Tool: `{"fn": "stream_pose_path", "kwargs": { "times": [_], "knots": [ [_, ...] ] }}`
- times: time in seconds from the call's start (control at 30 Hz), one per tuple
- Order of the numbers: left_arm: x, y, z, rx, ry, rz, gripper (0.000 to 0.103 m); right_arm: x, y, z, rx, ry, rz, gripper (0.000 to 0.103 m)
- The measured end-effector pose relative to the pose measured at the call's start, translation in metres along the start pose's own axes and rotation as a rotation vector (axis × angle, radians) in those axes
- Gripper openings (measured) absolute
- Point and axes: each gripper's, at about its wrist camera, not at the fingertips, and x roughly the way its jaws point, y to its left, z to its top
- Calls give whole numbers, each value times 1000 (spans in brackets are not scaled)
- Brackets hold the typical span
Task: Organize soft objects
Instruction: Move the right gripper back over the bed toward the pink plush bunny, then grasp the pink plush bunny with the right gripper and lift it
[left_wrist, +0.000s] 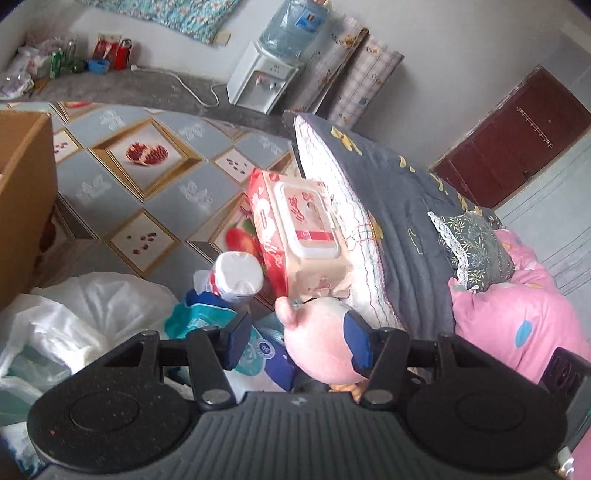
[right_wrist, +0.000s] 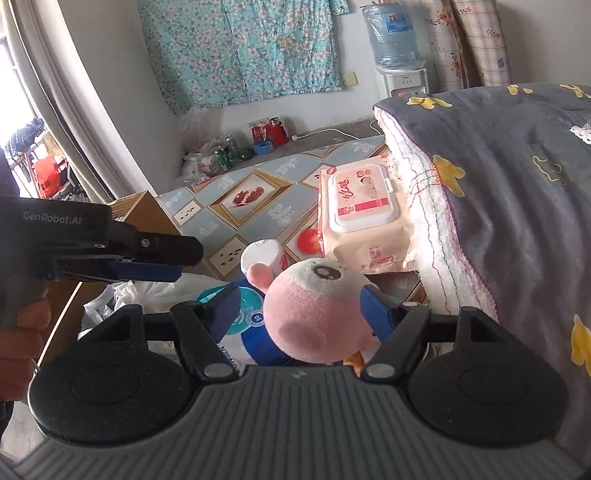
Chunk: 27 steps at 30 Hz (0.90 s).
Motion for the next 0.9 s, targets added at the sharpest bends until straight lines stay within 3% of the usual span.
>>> {"fn": "stream_pose_path", "kwargs": {
  "times": [0.23,0.57,0.9],
  "knots": [
    [50,-3,10,-57,87,34,45,29,-21,0,39,43,36,73],
    [74,-2,16,-86,111,83,16,31,-27,-4,32,54,62,73],
    [84,2,17,-115,136,120,13,41,-30,-2,25,68,64,76]
  ]
}}
